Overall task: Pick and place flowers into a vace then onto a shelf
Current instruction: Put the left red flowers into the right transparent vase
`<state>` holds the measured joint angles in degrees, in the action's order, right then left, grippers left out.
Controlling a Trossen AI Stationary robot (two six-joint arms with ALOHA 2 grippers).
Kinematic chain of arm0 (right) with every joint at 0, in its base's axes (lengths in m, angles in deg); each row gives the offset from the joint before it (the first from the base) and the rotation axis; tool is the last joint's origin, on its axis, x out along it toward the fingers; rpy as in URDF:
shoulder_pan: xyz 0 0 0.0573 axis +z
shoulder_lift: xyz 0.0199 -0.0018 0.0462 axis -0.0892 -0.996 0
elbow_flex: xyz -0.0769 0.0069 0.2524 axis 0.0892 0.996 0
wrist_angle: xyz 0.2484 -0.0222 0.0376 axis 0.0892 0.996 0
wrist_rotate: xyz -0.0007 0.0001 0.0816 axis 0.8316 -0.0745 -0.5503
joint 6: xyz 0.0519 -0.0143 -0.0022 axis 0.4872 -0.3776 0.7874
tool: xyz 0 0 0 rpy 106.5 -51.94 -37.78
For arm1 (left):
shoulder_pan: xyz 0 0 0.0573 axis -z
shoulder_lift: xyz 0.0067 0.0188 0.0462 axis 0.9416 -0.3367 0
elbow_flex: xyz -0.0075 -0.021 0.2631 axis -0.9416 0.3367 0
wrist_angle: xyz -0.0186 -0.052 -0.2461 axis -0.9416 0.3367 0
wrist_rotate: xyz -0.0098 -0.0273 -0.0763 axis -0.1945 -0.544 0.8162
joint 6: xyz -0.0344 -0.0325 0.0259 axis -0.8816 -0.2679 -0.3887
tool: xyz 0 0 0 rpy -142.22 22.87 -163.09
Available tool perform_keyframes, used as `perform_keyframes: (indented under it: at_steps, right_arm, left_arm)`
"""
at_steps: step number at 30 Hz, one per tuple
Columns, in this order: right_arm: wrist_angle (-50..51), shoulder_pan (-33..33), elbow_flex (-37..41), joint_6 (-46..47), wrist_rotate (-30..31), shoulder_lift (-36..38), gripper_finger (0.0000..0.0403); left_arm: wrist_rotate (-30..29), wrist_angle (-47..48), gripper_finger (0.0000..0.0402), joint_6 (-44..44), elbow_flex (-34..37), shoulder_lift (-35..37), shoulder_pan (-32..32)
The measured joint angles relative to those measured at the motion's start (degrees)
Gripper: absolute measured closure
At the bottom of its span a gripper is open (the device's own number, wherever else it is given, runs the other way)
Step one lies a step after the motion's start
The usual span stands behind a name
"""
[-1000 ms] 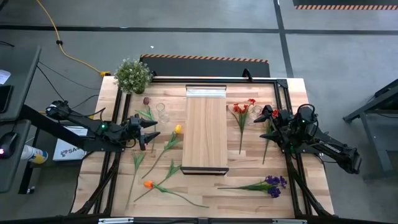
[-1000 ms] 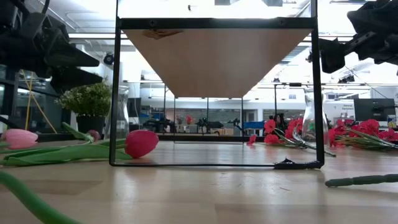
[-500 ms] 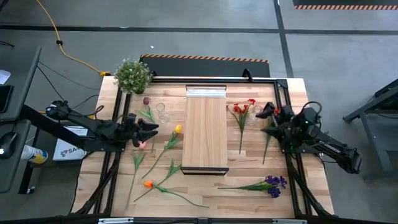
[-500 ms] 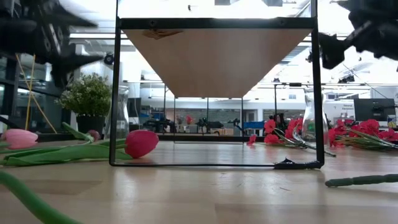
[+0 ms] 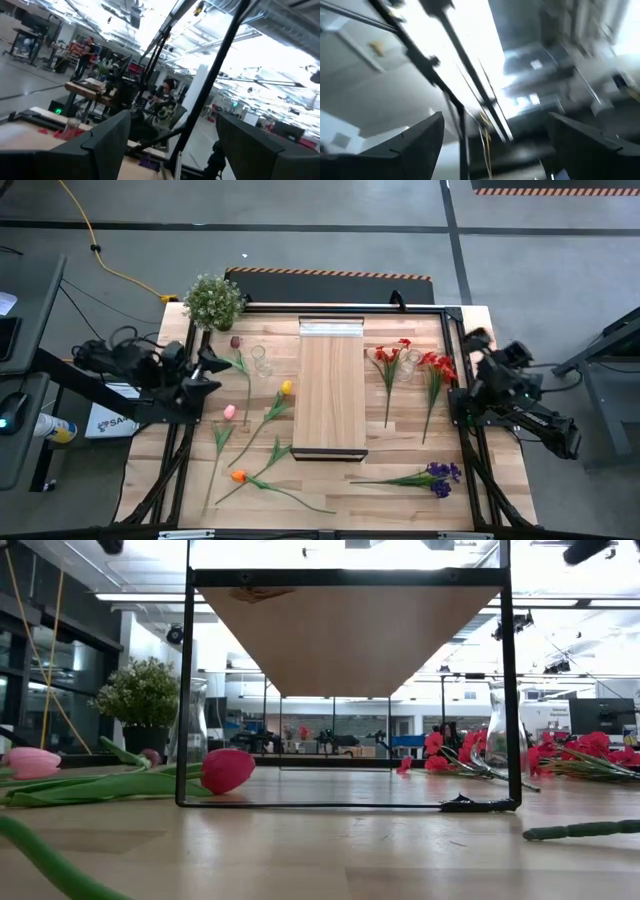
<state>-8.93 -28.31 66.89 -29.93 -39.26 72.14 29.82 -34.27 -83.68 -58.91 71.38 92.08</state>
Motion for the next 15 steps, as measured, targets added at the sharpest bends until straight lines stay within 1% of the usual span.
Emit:
perform_keyframes:
  at_steps: [3,5,9,15]
  right_arm:
    - [-5.5,0.0,0.0,-1.3,0.0,0.0,0.0065]
    - [-7.3,0.0,0.0,-2.5,0.0,0.0,0.0064]
    - [-7.3,0.0,0.0,-4.8,0.1,0.0,0.0065]
    - [-7.2,0.0,0.0,-5.3,0.8,0.0,0.0064]
  left_arm:
    - [0.6,1.7,0.0076,0.0,-2.6,0.1,0.0]
    - [0.6,1.9,0.0076,0.0,-3.3,0.0,0.0]
    - [0.5,1.8,0.0076,0.0,-4.0,0.0,0.0]
    - [0.4,1.8,0.0076,0.0,-4.0,0.0,0.0]
